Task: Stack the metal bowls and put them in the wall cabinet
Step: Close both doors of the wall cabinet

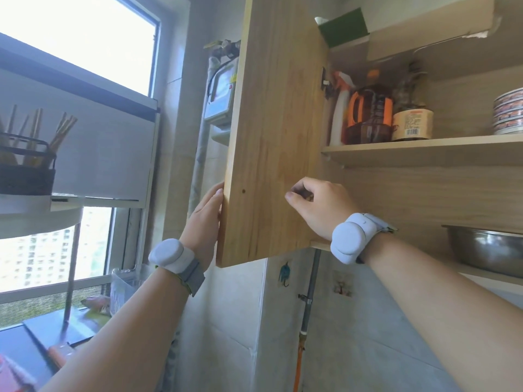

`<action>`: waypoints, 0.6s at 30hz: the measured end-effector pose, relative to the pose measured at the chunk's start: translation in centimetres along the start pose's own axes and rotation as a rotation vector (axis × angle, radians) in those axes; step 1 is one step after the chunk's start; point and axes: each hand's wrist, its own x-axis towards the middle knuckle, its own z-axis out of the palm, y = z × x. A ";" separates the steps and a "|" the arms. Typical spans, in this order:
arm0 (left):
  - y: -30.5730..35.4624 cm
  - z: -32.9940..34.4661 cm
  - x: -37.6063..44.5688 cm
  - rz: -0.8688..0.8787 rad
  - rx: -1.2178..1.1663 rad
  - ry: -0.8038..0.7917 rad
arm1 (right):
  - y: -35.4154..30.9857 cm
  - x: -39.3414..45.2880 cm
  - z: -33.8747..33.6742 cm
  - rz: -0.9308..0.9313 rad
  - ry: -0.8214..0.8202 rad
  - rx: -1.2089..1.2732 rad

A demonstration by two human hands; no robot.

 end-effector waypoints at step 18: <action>1.7 7.1 -2.3 0.079 -0.100 -0.253 | -0.5 -0.7 -5.8 0.066 0.028 0.059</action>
